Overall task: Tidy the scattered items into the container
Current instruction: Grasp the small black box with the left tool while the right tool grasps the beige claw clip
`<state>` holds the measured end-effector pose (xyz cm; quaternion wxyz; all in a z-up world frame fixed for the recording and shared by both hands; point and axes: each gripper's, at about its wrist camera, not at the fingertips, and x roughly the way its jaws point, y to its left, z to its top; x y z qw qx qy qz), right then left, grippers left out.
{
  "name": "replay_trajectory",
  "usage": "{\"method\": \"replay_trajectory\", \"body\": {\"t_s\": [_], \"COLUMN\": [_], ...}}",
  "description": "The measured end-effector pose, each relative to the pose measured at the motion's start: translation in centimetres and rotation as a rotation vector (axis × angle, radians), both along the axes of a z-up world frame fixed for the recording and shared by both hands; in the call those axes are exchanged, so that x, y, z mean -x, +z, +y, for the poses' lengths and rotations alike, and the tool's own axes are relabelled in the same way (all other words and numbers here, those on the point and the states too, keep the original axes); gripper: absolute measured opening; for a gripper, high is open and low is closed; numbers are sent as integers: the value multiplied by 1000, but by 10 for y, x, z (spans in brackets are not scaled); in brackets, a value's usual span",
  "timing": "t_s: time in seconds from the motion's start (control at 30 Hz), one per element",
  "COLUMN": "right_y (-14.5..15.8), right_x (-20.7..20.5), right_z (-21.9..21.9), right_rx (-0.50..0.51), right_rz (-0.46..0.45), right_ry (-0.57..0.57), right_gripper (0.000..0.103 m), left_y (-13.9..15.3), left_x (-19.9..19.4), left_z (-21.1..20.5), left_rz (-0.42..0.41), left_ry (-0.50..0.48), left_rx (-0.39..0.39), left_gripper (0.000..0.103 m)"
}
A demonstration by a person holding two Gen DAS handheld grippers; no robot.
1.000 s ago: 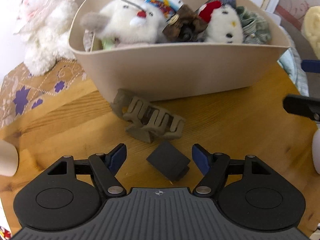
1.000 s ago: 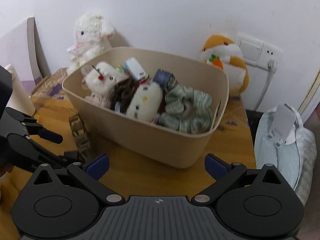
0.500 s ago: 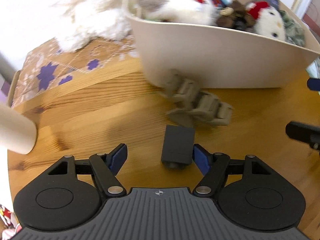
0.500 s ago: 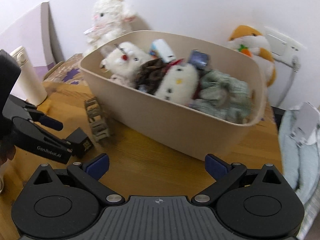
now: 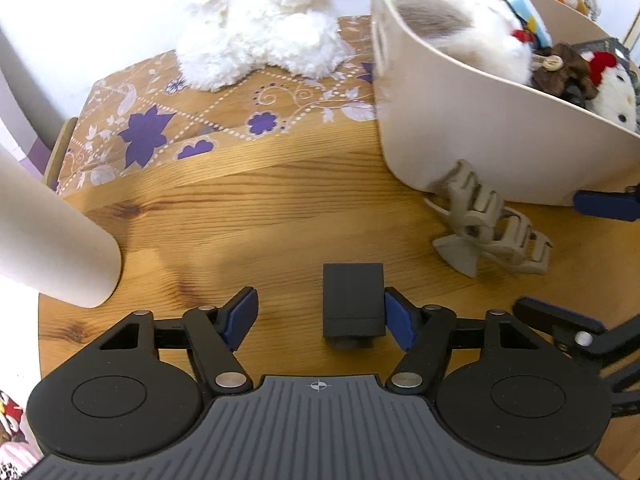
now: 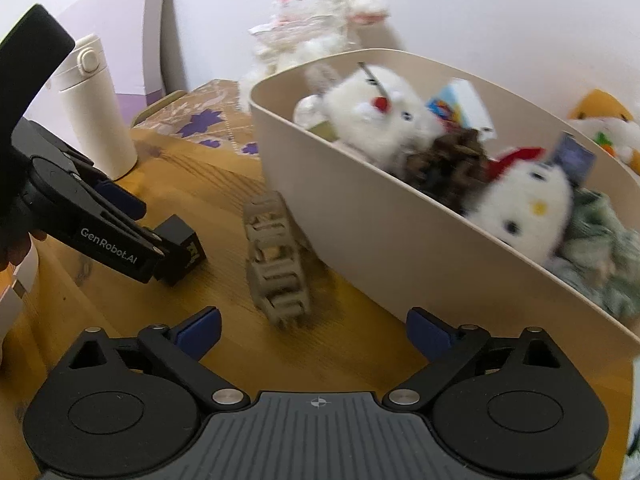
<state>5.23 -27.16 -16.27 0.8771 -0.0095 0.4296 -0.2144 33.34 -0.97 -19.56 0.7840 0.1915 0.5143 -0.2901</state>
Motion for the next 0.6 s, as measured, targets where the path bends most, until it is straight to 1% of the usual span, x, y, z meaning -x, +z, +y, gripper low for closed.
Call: {"method": "replay_trajectory", "body": {"t_s": [0.07,0.1,0.13,0.2,0.23,0.27,0.3,0.33,0.37,0.4,0.47,0.6], "right_y": [-3,-6,-8,-13,-14,-16,-17,-18,-18,-18,-17,-15], "right_x": [-8,-13,-16,-22,-23,-25,-26,-27,-28,-29,-29,-23], "right_z": [-1,-1,-2,-1,0,0,-1,-2,-3,-5,-5,-2], "right_rx": [-9,-18,-24,-21,-18,-18,-23,-30,-39,-54,-63,-70], "right_rz": [-4,-4,-4,4,8,11,13,14,15,21,28,45], "right_ry": [5,1,-3,-8,-11,-13,-17,-24,-31,-38,-38,-12], "right_gripper": [92,89,87,83,82,78,71,67,54,38,31,30], "left_y": [0,0,0,0,-1,-2,-3,-4,-4,-4,-5,-2], "left_x": [-2,-3,-4,-5,-5,-5,-5,-4,-3,-2,0,3], "left_z": [4,5,6,7,8,8,8,9,10,11,13,18], "left_rz": [9,12,15,22,29,38,44,51,48,45,43,46], "left_ry": [8,8,6,1,-1,-2,-4,-6,-8,-11,-17,-25], "left_rx": [1,1,4,3,-1,-7,-11,-14,-11,-9,-10,-2], "left_gripper": [67,64,58,52,46,43,34,32,32,32,32,32]}}
